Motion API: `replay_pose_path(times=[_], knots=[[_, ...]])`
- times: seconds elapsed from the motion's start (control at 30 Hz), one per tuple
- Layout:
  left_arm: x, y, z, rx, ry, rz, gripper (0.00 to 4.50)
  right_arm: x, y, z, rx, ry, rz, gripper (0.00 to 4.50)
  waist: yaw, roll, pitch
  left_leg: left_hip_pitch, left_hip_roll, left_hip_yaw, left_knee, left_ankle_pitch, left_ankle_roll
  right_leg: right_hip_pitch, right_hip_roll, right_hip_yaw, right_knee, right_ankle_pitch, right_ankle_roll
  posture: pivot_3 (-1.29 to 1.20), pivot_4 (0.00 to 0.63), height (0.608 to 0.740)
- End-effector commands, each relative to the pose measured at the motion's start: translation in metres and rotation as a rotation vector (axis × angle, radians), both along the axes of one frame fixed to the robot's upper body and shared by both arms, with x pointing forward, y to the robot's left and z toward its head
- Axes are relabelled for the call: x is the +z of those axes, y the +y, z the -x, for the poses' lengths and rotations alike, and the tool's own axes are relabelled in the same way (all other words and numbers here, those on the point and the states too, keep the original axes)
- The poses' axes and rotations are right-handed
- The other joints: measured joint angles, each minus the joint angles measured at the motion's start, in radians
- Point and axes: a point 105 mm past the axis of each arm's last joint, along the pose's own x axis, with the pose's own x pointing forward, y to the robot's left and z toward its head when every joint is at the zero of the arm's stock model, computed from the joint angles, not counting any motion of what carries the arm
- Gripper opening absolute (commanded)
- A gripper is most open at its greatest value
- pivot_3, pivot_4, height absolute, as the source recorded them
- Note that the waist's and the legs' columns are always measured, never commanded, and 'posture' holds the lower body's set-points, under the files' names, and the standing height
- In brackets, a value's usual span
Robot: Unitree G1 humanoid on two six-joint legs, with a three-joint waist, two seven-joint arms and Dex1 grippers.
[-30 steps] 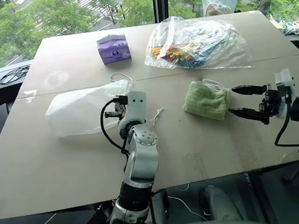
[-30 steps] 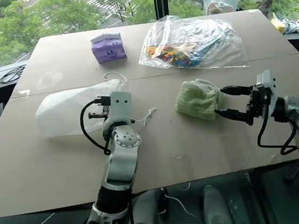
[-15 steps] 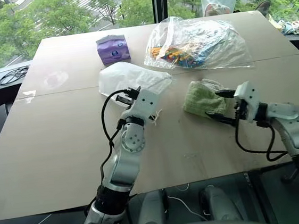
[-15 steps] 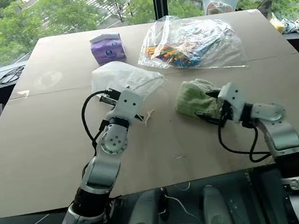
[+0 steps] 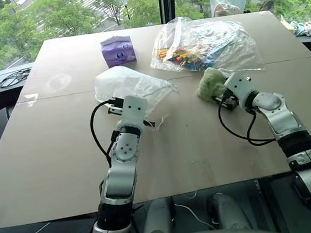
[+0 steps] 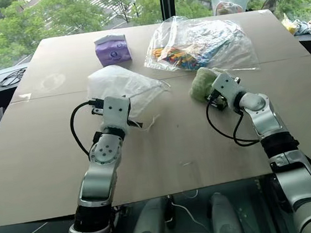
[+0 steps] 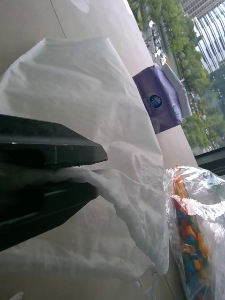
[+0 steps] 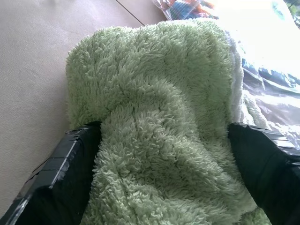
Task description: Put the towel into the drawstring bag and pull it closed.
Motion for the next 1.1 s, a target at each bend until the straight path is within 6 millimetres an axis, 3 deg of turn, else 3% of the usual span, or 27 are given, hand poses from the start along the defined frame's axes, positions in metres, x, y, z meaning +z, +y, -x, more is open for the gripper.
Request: replay_pose_path(times=[0.03, 0.13, 0.27, 0.43, 0.57, 0.67, 0.83, 1.1], knots=[[0.014, 0.0, 0.008, -0.009, -0.058, 0.022, 0.29, 0.034, -0.001, -0.004, 0.026, -0.048, -0.087, 4.5, -0.001, 0.0, 0.0, 0.0, 0.0, 0.0, 0.0, 0.0, 0.0, 0.0, 0.0, 0.0, 0.0, 0.0, 0.0, 0.0, 0.15, 0.74], [0.014, -0.004, 0.01, -0.028, -0.057, 0.022, 0.29, 0.05, 0.002, -0.001, 0.091, -0.024, -0.139, 4.5, -0.001, 0.0, 0.0, 0.0, 0.0, 0.0, 0.0, 0.0, 0.0, 0.0, 0.0, 0.0, 0.001, 0.0, 0.0, 0.0, 0.15, 0.74], [0.013, -0.007, 0.01, -0.034, -0.055, 0.028, 0.29, 0.054, -0.001, -0.007, 0.084, -0.006, -0.11, 4.5, 0.0, 0.0, 0.0, 0.0, 0.0, 0.0, 0.0, 0.0, 0.0, 0.0, 0.0, 0.0, 0.001, 0.0, 0.0, 0.0, 0.15, 0.74], [0.012, -0.011, 0.009, -0.054, -0.049, 0.026, 0.29, 0.026, -0.015, -0.024, -0.046, 0.11, -0.087, 4.5, 0.0, 0.0, 0.0, 0.0, 0.0, 0.001, 0.0, 0.0, 0.0, 0.0, 0.0, 0.0, 0.001, 0.0, 0.0, 0.0, 0.15, 0.74], [0.012, -0.009, 0.009, -0.058, -0.048, 0.02, 0.29, 0.017, -0.026, -0.038, -0.164, 0.154, -0.139, 4.5, -0.002, 0.0, 0.0, 0.0, 0.0, 0.001, 0.0, 0.0, 0.0, -0.001, 0.0, 0.001, 0.001, 0.0, 0.0, 0.0, 0.15, 0.74], [0.013, -0.007, 0.009, -0.054, -0.05, 0.018, 0.29, -0.001, -0.031, -0.039, -0.224, 0.249, -0.143, 4.5, -0.007, 0.0, 0.0, 0.001, 0.0, 0.001, 0.0, 0.0, 0.0, -0.001, 0.0, 0.001, 0.002, 0.0, 0.0, 0.0, 0.15, 0.74], [0.014, -0.006, 0.01, -0.053, -0.053, 0.021, 0.29, -0.015, -0.046, -0.042, -0.328, 0.246, -0.05, 4.5, -0.006, 0.0, -0.001, 0.002, 0.0, 0.001, 0.0, 0.0, 0.0, 0.0, 0.0, 0.001, 0.003, 0.0, 0.0, 0.0, 0.15, 0.74], [0.014, -0.011, 0.012, -0.079, -0.046, 0.019, 0.29, -0.043, -0.064, -0.036, -0.506, 0.341, -0.109, 4.5, 0.0, -0.003, -0.007, 0.006, 0.001, 0.001, 0.003, -0.001, -0.001, 0.003, -0.001, 0.001, 0.006, -0.002, -0.004, 0.0, 0.15, 0.74]])
